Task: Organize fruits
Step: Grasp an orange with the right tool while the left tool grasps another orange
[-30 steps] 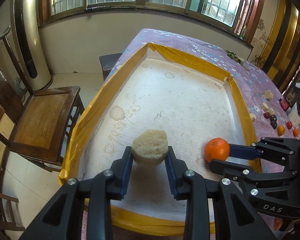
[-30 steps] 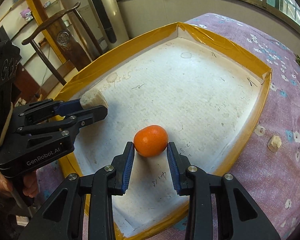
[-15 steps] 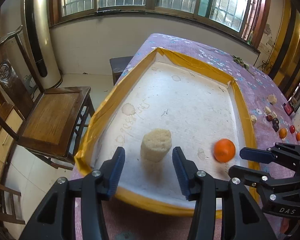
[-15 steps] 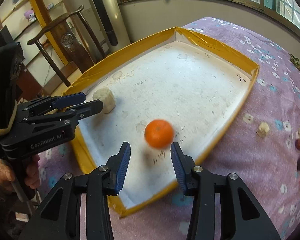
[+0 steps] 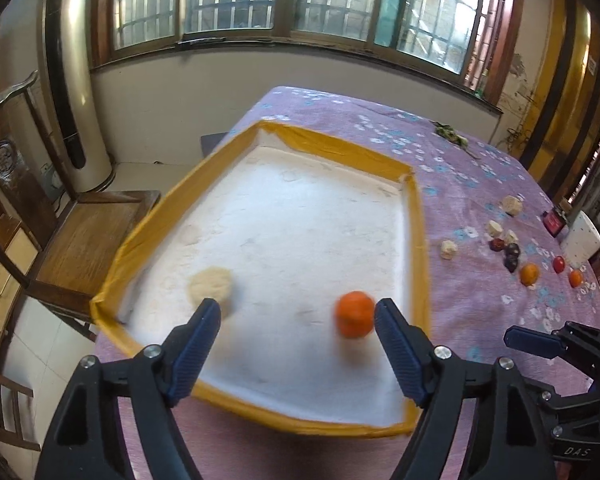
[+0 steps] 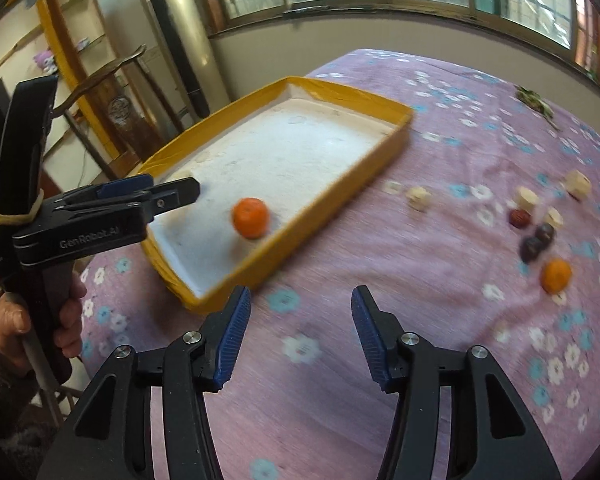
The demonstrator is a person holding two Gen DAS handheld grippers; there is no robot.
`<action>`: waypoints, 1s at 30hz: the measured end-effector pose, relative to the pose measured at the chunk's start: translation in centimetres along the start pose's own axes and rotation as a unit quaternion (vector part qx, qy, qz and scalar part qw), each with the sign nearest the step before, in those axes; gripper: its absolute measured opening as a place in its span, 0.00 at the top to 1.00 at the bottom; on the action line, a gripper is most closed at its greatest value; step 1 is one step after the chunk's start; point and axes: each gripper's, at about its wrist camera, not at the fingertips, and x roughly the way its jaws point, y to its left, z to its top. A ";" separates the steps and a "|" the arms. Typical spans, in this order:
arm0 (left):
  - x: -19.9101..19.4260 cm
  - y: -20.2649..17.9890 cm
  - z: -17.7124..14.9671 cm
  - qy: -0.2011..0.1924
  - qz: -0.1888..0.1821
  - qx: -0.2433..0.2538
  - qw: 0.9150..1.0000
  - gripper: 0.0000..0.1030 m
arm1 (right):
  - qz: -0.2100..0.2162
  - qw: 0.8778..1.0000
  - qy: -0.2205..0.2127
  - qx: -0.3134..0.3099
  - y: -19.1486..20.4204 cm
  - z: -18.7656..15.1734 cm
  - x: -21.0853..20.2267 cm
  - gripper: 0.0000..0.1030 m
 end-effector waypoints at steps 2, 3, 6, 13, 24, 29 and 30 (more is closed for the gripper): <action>0.1 -2.0 0.1 0.002 -0.009 0.014 1.000 0.19 | -0.011 1.000 -0.006 0.021 -1.9 -0.8 -1.0 0.43; 0.3 -3.0 0.2 0.003 -0.014 0.021 1.000 0.18 | -0.017 0.999 -0.011 0.034 -3.1 -1.2 -1.7 0.42; 0.7 -6.2 0.1 0.011 -0.029 0.042 0.999 0.14 | -0.033 0.997 -0.018 0.061 -5.7 -2.1 -3.0 0.42; 1.8 -13.8 -0.5 0.034 -0.061 0.097 0.993 0.13 | -0.081 0.986 -0.045 0.138 -14.1 -4.7 -7.4 0.42; 3.2 -23.3 -0.8 0.064 -0.087 0.158 0.981 0.13 | -0.210 0.952 -0.063 0.216 -30.6 -8.5 -12.5 0.41; 4.7 -25.8 -0.7 0.081 -0.085 0.159 0.980 0.13 | -0.199 0.952 -0.042 0.230 -34.8 -8.1 -10.9 0.41; 5.0 -26.1 -0.6 0.085 -0.084 0.156 0.981 0.13 | -0.192 0.954 -0.036 0.226 -35.3 -7.9 -10.2 0.41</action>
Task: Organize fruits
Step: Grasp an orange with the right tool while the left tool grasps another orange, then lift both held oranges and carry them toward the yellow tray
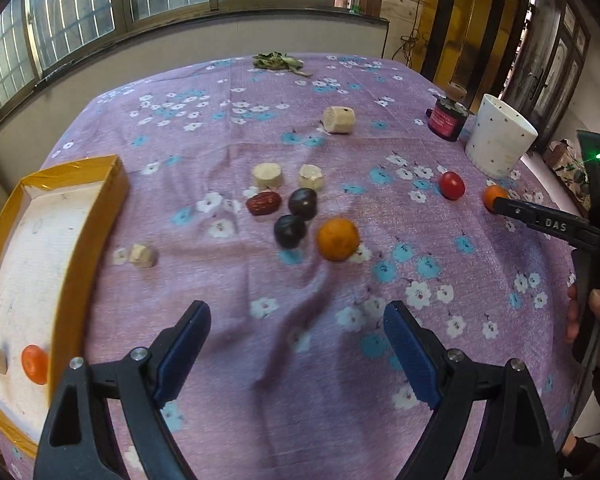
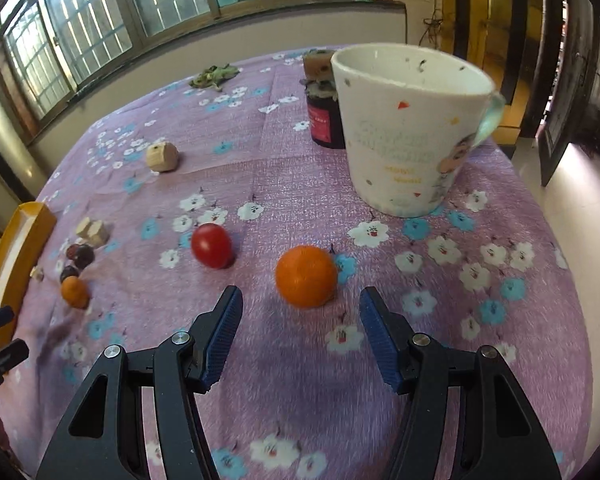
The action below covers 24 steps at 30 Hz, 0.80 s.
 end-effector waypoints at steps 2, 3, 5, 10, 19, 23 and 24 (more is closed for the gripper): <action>0.8 -0.5 0.5 0.005 -0.001 -0.007 1.000 0.13 | 0.003 1.000 0.004 -0.011 0.2 0.2 0.9 0.43; 1.1 -0.6 0.8 0.007 -0.003 -0.013 1.000 0.13 | 0.005 1.000 0.003 -0.020 0.4 0.3 1.2 0.50; 1.8 -0.9 1.3 0.012 -0.011 -0.028 0.999 0.13 | -0.002 0.999 0.000 -0.042 0.8 0.4 1.6 0.62; 3.9 -1.4 2.4 0.023 -0.031 -0.065 0.997 0.17 | 0.010 0.999 -0.005 -0.049 0.3 0.5 1.7 0.67; 6.7 -2.0 3.3 0.031 -0.057 -0.089 0.994 0.67 | 0.030 0.998 -0.006 -0.047 0.1 -0.1 1.1 0.67; 6.5 -1.4 3.1 0.029 -0.067 -0.095 0.993 0.67 | 0.032 0.999 -0.006 -0.042 0.1 -0.6 0.7 0.67; 6.3 -1.3 2.9 0.028 -0.067 -0.094 0.993 0.67 | 0.033 0.999 -0.006 -0.040 0.2 -0.7 0.6 0.67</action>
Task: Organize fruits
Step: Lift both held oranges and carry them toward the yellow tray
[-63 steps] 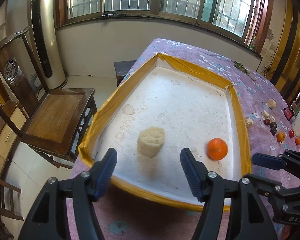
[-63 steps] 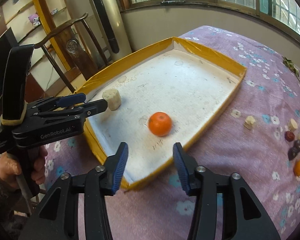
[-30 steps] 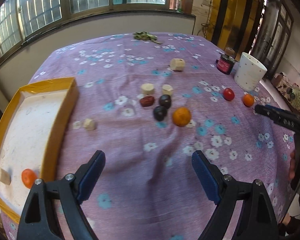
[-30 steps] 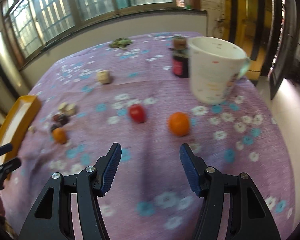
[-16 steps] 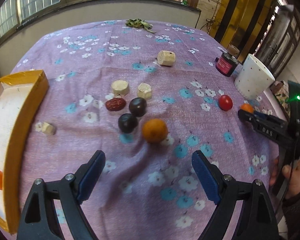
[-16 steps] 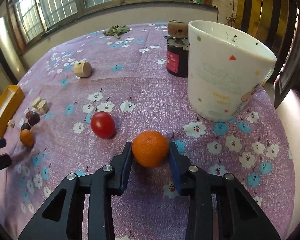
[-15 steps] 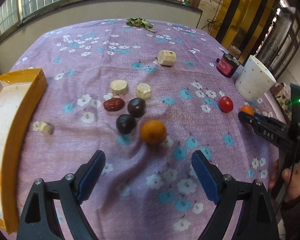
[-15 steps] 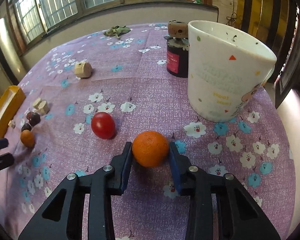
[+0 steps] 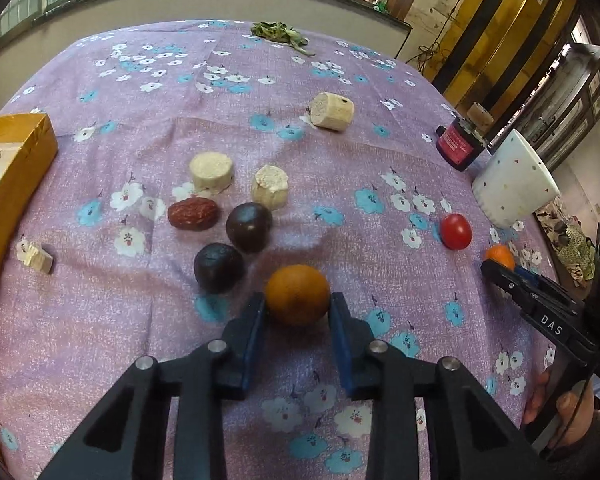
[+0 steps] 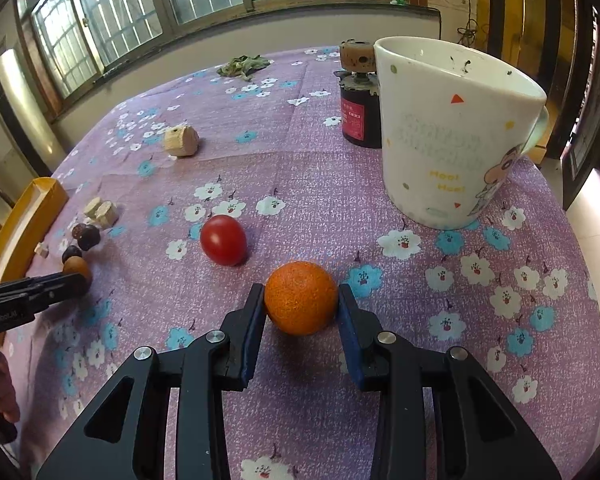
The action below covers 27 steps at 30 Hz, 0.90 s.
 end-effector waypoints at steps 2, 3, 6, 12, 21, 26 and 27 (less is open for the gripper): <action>-0.5 0.2 -0.3 -0.001 0.000 0.004 1.000 0.67 | 0.004 1.000 0.000 0.003 0.3 -0.4 -0.6 0.67; -0.8 0.3 -0.5 -0.002 -0.002 0.007 1.000 0.67 | 0.006 1.000 -0.001 0.003 0.6 -0.5 -0.8 0.67; -2.0 0.5 -1.4 -0.006 0.000 0.025 1.000 0.67 | 0.008 1.000 -0.007 -0.004 1.8 -1.2 -2.2 0.67; -4.9 1.7 -3.2 -0.020 -0.010 0.041 0.999 0.67 | 0.009 1.000 -0.014 -0.014 4.9 -2.8 -4.5 0.67; -8.9 4.9 -5.2 -0.043 -0.002 0.051 0.998 0.67 | 0.026 1.000 -0.003 -0.016 11.0 -5.8 -5.4 0.67; -10.7 7.6 -5.7 -0.051 -0.003 0.045 0.998 0.67 | 0.021 0.999 0.001 -0.033 14.5 -5.9 -4.8 0.67; -10.9 8.1 -5.8 -0.050 -0.003 0.043 0.998 0.67 | 0.016 0.999 0.002 -0.035 15.0 -6.0 -4.6 0.67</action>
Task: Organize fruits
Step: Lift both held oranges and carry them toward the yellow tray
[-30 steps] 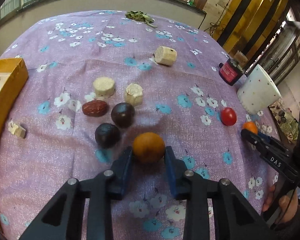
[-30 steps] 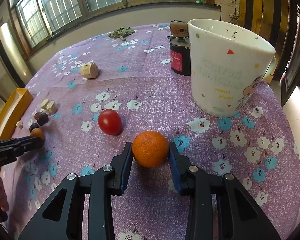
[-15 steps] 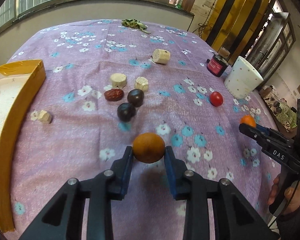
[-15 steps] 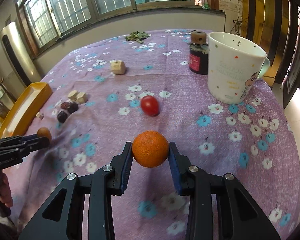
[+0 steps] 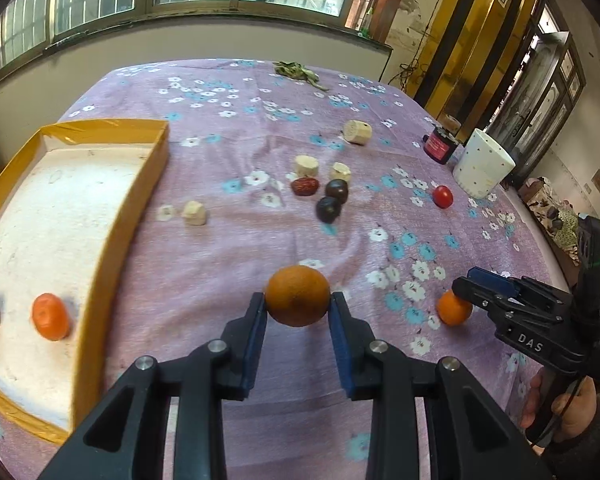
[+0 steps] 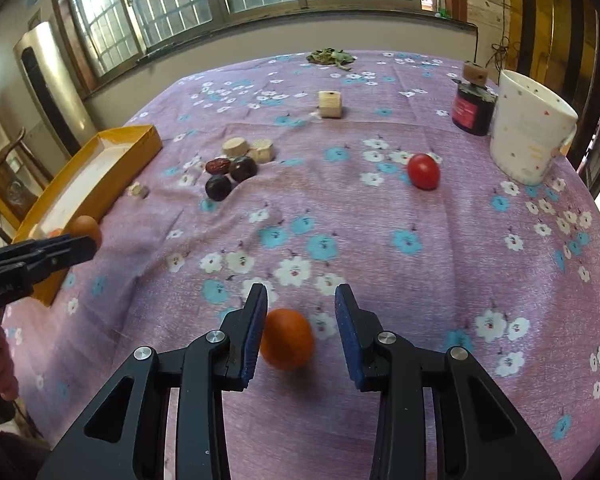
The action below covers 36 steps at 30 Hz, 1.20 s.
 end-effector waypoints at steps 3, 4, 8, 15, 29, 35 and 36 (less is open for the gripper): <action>-0.5 1.3 -0.4 0.005 0.004 0.001 1.000 0.67 | -0.007 1.000 0.009 0.009 0.5 0.0 0.6 0.64; -0.7 1.6 -0.6 0.005 0.004 0.004 1.000 0.67 | -0.009 1.000 0.009 0.011 0.5 0.0 0.8 0.56; -1.0 2.2 -1.1 0.008 -0.005 0.012 1.000 0.67 | -0.025 1.000 0.014 0.002 0.6 0.2 1.0 0.53; -0.6 2.1 -1.7 0.017 -0.026 0.023 0.999 0.67 | 0.003 0.998 0.026 -0.060 3.0 -1.4 0.3 0.53; 0.4 1.0 -2.2 0.034 -0.049 0.035 0.998 0.67 | -0.011 0.997 0.057 -0.058 3.7 -3.2 1.7 0.68; 0.2 1.0 -1.8 0.034 -0.062 0.027 0.997 0.67 | -0.006 0.999 0.038 -0.038 3.6 -1.7 -0.1 0.68; 0.2 1.1 -1.7 0.033 -0.061 0.025 0.997 0.67 | -0.002 0.999 0.035 -0.035 3.6 -1.3 -0.3 0.68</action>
